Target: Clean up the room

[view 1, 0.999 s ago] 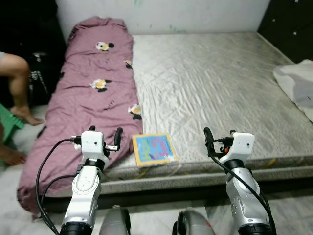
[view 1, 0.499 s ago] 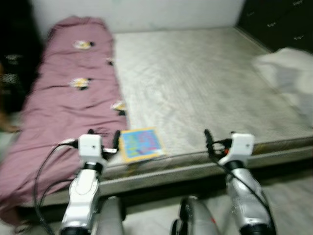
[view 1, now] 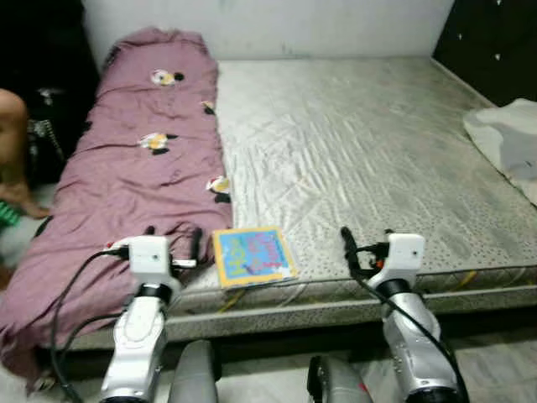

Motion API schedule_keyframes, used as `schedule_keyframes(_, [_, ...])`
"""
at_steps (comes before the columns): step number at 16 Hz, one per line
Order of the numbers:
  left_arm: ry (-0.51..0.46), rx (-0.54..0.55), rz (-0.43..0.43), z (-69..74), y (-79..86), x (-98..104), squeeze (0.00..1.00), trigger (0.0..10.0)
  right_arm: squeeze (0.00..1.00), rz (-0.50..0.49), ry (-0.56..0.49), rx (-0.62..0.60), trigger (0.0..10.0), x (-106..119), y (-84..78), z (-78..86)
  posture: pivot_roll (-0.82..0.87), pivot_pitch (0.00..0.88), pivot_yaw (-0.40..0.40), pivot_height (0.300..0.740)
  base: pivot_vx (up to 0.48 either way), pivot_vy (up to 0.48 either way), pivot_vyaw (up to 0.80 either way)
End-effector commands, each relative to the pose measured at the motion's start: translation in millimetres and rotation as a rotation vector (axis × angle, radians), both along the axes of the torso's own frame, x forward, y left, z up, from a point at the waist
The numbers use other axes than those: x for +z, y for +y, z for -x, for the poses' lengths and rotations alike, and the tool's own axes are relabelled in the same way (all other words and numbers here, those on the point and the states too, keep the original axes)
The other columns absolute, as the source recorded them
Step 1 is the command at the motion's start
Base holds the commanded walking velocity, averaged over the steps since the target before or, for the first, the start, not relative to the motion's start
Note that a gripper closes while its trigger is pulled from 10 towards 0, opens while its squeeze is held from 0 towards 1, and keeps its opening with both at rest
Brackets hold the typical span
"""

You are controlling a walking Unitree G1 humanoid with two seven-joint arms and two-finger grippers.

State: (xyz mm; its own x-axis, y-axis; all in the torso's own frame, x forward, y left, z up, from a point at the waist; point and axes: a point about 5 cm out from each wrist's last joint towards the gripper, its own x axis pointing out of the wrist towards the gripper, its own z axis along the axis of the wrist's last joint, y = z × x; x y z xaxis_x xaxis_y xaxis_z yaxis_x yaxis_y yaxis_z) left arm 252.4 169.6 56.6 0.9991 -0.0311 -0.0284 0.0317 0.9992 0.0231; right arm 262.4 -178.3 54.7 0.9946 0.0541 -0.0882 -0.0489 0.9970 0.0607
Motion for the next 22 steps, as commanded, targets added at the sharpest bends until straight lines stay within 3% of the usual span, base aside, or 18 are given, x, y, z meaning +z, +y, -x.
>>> schedule_keyframes(1, [-0.027,-0.023,0.006,-4.4,-6.4,8,0.00,10.0,0.00,0.008,-0.019,-0.013,10.0,6,-5.9,-0.8,-0.02,0.011,-0.008,0.638,0.322,0.000,0.00])
schedule_keyframes(10, [-0.006,-0.014,-0.004,3.8,-0.9,7,0.00,10.0,0.00,0.006,-0.005,0.021,10.0,4,1.0,-0.8,0.01,0.053,-0.014,0.638,0.323,0.000,0.00])
schedule_keyframes(15, [0.015,0.010,0.001,14.9,-2.4,4,0.00,10.0,0.00,0.040,-0.004,0.049,10.0,5,-2.9,8.3,0.00,0.085,-0.024,0.638,0.000,0.000,0.48])
schedule_keyframes(18, [0.029,0.006,0.002,13.8,-6.3,4,0.00,10.0,0.00,0.054,-0.004,0.050,10.0,8,-7.5,11.6,-0.01,0.129,-0.019,0.638,0.000,0.000,0.43])
schedule_keyframes(22, [0.057,0.022,-0.011,18.1,7.4,7,0.00,10.0,0.00,0.039,0.002,0.009,10.0,12,-15.3,15.9,-0.02,0.201,-0.027,0.638,0.000,0.000,0.00])
